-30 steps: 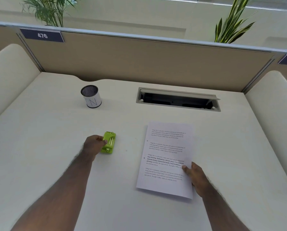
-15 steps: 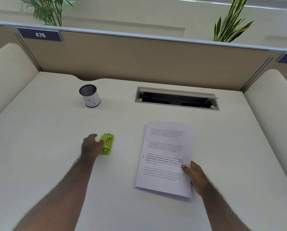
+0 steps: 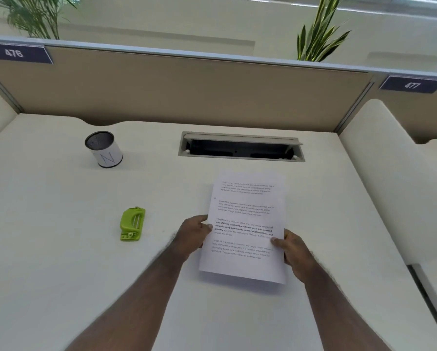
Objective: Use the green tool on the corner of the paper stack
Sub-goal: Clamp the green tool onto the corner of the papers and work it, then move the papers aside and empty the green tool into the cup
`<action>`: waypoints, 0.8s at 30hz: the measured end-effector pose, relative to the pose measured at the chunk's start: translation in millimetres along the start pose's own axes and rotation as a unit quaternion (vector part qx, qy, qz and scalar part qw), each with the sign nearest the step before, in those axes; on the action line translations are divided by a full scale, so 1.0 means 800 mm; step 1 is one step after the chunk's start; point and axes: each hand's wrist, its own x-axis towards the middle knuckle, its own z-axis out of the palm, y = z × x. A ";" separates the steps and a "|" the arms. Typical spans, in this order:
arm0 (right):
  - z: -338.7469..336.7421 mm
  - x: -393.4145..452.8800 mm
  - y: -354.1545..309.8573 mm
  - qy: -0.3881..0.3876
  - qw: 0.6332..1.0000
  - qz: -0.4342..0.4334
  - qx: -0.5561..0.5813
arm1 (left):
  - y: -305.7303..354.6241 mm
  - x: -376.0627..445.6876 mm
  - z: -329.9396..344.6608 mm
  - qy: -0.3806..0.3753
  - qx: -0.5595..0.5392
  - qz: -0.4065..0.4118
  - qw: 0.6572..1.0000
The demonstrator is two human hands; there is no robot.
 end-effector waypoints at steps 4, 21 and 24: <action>-0.034 0.000 -0.008 0.037 0.999 -0.039 0.003 | 0.019 0.006 0.033 -0.024 -0.079 -0.005 0.997; -0.152 0.076 -0.039 0.210 0.977 -0.038 -0.011 | 0.059 0.082 0.170 -0.002 -0.097 -0.061 0.993; -0.152 0.090 -0.033 0.228 0.973 -0.033 -0.035 | 0.057 0.091 0.179 0.012 -0.070 -0.064 0.995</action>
